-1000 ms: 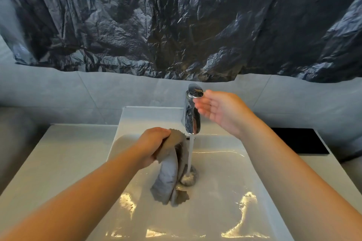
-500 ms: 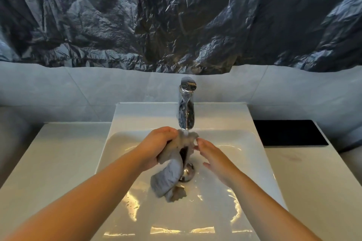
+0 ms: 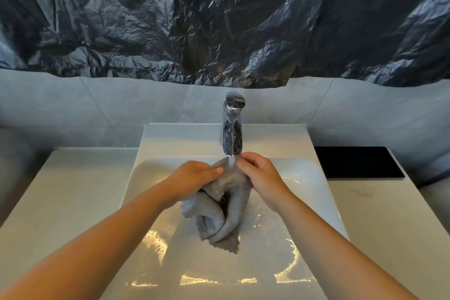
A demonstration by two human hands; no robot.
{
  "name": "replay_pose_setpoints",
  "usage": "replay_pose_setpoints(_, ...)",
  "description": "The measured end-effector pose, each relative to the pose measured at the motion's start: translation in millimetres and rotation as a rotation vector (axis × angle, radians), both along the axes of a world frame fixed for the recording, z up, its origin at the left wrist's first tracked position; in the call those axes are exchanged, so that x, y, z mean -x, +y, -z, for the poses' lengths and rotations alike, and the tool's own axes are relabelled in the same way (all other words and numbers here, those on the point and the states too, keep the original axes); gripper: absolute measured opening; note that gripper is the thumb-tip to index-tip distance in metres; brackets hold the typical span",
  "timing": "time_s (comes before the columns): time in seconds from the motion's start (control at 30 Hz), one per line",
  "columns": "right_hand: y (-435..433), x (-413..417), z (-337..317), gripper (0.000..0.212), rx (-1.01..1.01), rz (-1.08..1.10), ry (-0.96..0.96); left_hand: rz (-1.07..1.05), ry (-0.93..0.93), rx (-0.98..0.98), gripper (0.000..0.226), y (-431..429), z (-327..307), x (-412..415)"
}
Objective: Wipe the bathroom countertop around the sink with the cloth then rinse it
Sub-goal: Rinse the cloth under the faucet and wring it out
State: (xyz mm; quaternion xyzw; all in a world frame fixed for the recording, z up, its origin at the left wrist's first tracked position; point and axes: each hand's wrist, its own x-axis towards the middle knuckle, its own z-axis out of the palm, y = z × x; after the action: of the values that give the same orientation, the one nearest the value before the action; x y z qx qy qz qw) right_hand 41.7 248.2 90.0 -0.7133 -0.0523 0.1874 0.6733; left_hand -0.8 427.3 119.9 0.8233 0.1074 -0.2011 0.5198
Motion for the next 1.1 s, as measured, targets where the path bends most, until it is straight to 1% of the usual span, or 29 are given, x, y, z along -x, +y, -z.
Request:
replay_pose_setpoints(0.03, -2, 0, 0, 0.012, 0.002, 0.020, -0.020, -0.039, -0.019, 0.084, 0.040, -1, 0, -1)
replay_pose_setpoints(0.1, -6, 3, 6, 0.014, -0.023, 0.054, 0.024, -0.081, -0.047, 0.183, 0.041, -3, -1, -1)
replay_pose_setpoints(0.17, -8, 11, 12, 0.027, 0.004, 0.047, 0.127, -0.084, -0.083, 0.195, 0.040, -5, -1, -1)
replay_pose_setpoints(0.2, -10, 15, 17, 0.034, 0.040, 0.003, 0.165, -0.084, -0.088, 0.194, 0.038, -6, -3, 0)
replay_pose_setpoints(0.23, -12, 21, 23, 0.037, 0.058, -0.059, 0.199, -0.089, -0.092, 0.216, 0.036, -7, -4, 0)
replay_pose_setpoints(0.27, -13, 27, 29, 0.034, 0.060, -0.126, 0.220, -0.093, -0.099, 0.258, 0.036, -7, -4, 0)
replay_pose_setpoints(0.33, -15, 40, 34, 0.022, 0.098, -0.234, 0.217, -0.107, -0.103, 0.358, 0.043, -3, -3, 0)
replay_pose_setpoints(0.4, -14, 46, 38, 0.010, 0.174, -0.243, 0.182, -0.149, -0.094, 0.371, 0.044, 1, -1, -1)
replay_pose_setpoints(0.47, -13, 45, 41, 0.019, 0.208, -0.175, 0.138, -0.177, -0.094, 0.300, 0.036, 4, 1, -3)
replay_pose_setpoints(0.53, -13, 39, 40, 0.029, 0.160, -0.057, 0.139, -0.211, -0.135, 0.110, 0.036, 8, 3, -6)
replay_pose_setpoints(0.6, -14, 31, 32, 0.030, 0.155, 0.032, 0.097, -0.205, -0.155, -0.147, 0.044, 13, 7, -6)
replay_pose_setpoints(0.67, -14, 21, 18, 0.025, 0.177, 0.058, 0.020, -0.123, -0.144, -0.344, 0.054, 17, 12, 0)
replay_pose_setpoints(0.73, -13, 10, 5, 0.025, 0.186, 0.039, -0.045, -0.015, -0.117, -0.480, 0.072, 17, 17, 8)
replay_pose_setpoints(0.77, -11, 6, -1, 0.025, 0.179, 0.019, -0.063, 0.034, -0.106, -0.491, 0.082, 16, 20, 10)
replay_pose_setpoints(0.8, -9, 3, -6, 0.025, 0.177, -0.007, -0.077, 0.076, -0.089, -0.453, 0.087, 15, 22, 10)
replay_pose_setpoints(0.83, -6, 1, -9, 0.024, 0.194, -0.030, -0.088, 0.119, -0.069, -0.386, 0.083, 12, 22, 9)
replay_pose_setpoints(0.9, -2, -2, -14, 0.023, 0.247, -0.081, -0.113, 0.191, -0.050, -0.285, 0.064, 7, 24, 8)
replay_pose_setpoints(0.93, 0, -3, -16, 0.025, 0.249, -0.100, -0.121, 0.189, -0.061, -0.262, 0.060, 4, 25, 8)
replay_pose_setpoints(1.03, 2, -4, -20, 0.027, 0.238, -0.117, -0.094, 0.085, -0.105, -0.171, 0.052, -2, 24, 8)
replay_pose_setpoints(1.1, 0, -5, -18, 0.028, 0.225, -0.110, -0.079, -0.019, -0.103, -0.048, 0.051, 0, 22, 9)
